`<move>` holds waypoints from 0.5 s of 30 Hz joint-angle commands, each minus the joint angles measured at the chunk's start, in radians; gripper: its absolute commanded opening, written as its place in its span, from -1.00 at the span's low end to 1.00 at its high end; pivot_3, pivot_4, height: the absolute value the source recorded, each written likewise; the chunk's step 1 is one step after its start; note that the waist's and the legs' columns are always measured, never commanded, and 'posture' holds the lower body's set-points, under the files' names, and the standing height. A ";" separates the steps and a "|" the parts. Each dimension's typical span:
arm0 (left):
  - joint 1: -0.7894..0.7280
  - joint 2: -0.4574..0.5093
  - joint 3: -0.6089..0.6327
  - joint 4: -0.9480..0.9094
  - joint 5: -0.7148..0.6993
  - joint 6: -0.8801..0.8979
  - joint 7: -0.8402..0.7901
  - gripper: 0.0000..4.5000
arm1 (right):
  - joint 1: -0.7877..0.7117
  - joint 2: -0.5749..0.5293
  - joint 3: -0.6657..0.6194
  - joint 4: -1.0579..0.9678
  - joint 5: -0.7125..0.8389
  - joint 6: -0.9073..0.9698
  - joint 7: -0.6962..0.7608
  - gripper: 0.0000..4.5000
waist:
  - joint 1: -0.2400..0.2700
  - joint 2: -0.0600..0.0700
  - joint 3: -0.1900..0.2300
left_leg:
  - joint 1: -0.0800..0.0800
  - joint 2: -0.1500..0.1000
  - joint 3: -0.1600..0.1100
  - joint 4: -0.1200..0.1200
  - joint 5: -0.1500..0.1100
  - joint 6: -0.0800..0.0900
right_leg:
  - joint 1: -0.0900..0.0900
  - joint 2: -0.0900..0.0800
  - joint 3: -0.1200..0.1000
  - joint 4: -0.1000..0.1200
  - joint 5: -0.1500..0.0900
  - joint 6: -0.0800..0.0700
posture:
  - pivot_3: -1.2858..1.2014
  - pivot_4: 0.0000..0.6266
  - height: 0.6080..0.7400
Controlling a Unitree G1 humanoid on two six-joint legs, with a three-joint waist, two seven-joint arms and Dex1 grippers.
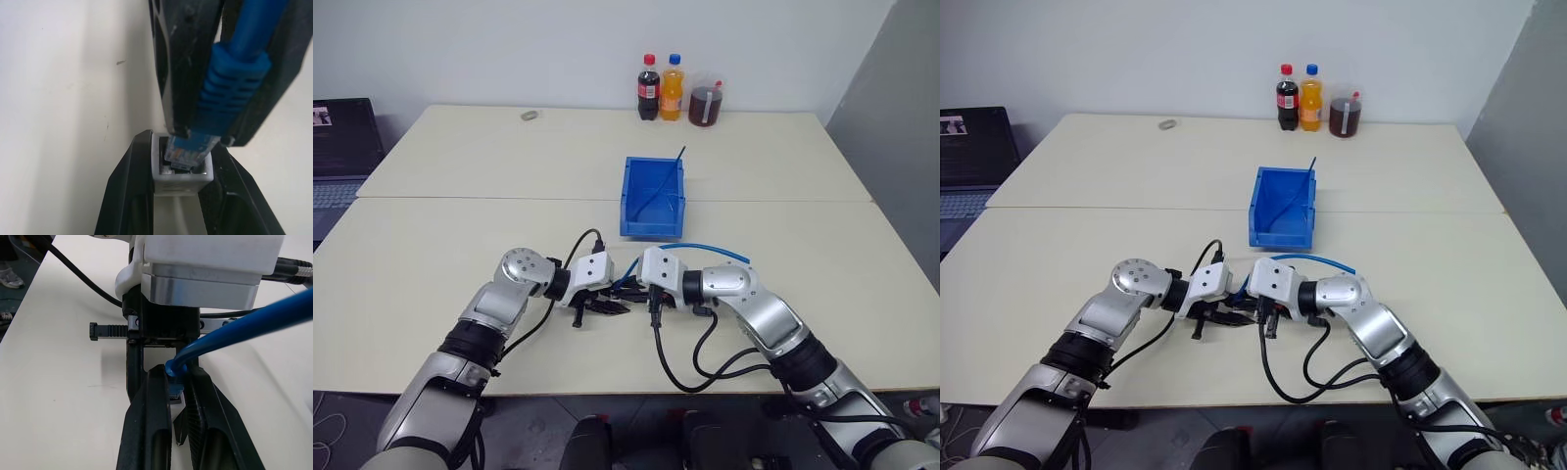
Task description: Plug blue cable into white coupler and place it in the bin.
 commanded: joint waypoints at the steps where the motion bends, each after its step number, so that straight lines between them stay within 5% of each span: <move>1: 0.014 0.005 -0.032 0.012 0.030 -0.005 -0.033 -0.64 | -0.048 0.016 0.035 0.098 -0.020 -0.029 0.071 -0.95 | -0.002 0.000 -0.001 | 0.000 0.000 0.000 0.000 0.000 0.000 | 0.000 0.000 0.000 0.001 0.000 0.000 | 0.03 -0.52 1.00; 15: 0.017 0.002 -0.025 0.005 0.032 -0.010 -0.033 -0.64 | -0.140 0.051 0.069 0.336 -0.080 -0.213 0.229 -0.95 | -0.008 0.000 -0.004 | 0.003 0.000 0.000 0.000 0.000 0.000 | 0.000 0.001 0.000 0.005 -0.001 -0.002 | 0.03 -0.52 1.00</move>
